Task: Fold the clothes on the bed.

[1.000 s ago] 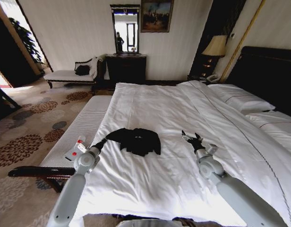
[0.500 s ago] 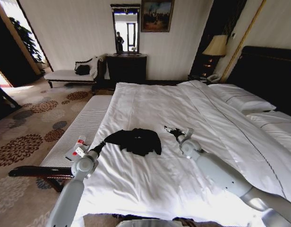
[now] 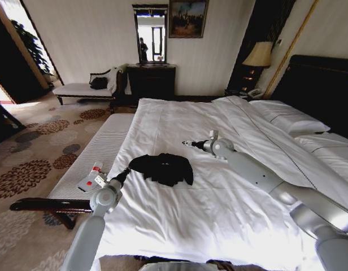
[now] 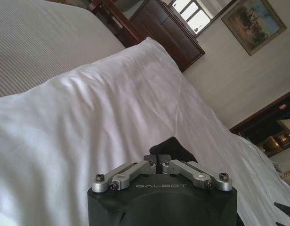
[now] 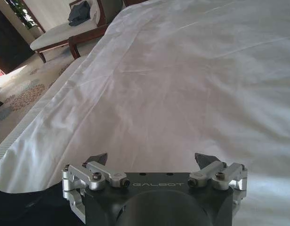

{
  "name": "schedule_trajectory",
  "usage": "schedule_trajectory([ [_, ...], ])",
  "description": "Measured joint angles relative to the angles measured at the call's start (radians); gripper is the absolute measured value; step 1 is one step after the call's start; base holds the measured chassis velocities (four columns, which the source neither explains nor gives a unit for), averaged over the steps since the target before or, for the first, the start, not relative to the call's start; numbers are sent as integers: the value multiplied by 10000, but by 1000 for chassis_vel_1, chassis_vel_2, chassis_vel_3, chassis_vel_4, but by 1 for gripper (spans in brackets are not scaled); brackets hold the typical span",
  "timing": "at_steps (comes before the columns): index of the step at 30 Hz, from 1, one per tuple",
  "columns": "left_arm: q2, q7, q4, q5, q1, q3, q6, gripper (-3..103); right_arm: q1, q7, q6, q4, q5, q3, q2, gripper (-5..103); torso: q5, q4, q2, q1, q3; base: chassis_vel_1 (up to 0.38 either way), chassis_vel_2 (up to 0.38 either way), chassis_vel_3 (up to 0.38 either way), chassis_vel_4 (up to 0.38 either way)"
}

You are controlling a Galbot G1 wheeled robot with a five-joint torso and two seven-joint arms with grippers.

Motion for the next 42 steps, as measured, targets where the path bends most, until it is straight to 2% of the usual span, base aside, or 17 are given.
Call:
schedule_trajectory([
  [8,128,12,-203,-12,73,-99,16,1,-613,29,-110,41,-167,374,11,100,-1,4,0,-1,0,0,0,0,0],
  [16,-47,-12,-129,72,73,-45,46,1,-1783,63,60,1495,-838,646,-392,100,-1,3,2,-3,-1,0,0,0,0],
  [34,18,-64,-189,102,187,-218,50,1,-1975,240,380,785,-1576,660,-113,101,-1,4,1,-2,0,0,0,0,0],
  [36,26,-69,-175,98,177,-237,50,1,-1987,240,380,856,-1577,628,-95,92,-2,4,2,-2,-1,0,0,0,0],
  [38,29,-72,-165,95,177,-249,50,1,-1989,240,378,882,-1577,612,-70,92,-1,4,1,-2,-1,0,0,0,0],
  [39,32,-73,-154,93,177,-264,50,1,-1989,242,377,897,-1583,599,-29,82,-2,4,2,-3,-1,0,0,0,0],
  [42,48,-74,-142,91,181,-277,50,1,-1981,239,378,895,-1623,561,13,76,-1,4,1,-3,-1,0,0,0,0],
])
